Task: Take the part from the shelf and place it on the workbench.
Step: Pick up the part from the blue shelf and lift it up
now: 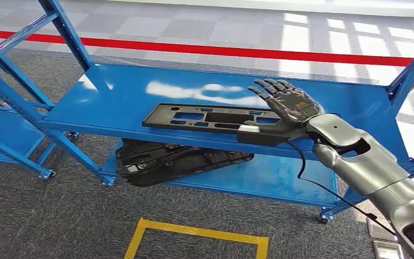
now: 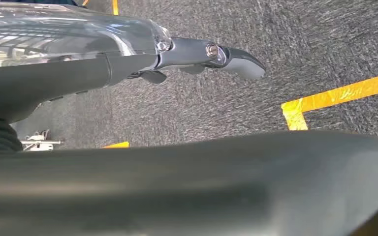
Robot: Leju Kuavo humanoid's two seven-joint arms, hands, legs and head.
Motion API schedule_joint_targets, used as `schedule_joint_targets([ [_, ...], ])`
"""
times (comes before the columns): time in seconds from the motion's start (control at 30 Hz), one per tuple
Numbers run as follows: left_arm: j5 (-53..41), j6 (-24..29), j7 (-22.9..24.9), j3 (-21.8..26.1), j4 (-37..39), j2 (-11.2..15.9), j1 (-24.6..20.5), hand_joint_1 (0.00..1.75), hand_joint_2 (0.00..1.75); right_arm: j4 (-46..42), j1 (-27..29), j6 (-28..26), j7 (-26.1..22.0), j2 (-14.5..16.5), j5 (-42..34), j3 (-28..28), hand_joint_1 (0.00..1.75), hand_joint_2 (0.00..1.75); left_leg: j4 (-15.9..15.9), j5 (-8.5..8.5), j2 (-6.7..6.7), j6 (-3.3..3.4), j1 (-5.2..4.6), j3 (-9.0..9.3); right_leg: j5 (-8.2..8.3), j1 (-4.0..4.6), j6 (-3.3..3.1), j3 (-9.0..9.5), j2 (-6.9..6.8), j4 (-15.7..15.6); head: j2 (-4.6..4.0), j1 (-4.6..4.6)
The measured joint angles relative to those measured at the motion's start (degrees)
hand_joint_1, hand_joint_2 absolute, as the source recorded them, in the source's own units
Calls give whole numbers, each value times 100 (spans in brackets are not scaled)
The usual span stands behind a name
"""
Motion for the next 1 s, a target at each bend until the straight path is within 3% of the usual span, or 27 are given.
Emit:
schedule_joint_targets([
  [0.47,-4,16,16,116,0,4,6,0,0,-399,-24,186,89,-492,-345,95,0,0,1,-7,0,10,-3,-1,-1,-3,1,1,2,0,0,0],
  [1.0,-161,-30,36,87,0,4,-30,0,0,123,-137,175,37,141,-328,614,0,0,0,-6,0,10,-3,-1,-1,-2,1,3,1,0,0,0],
])
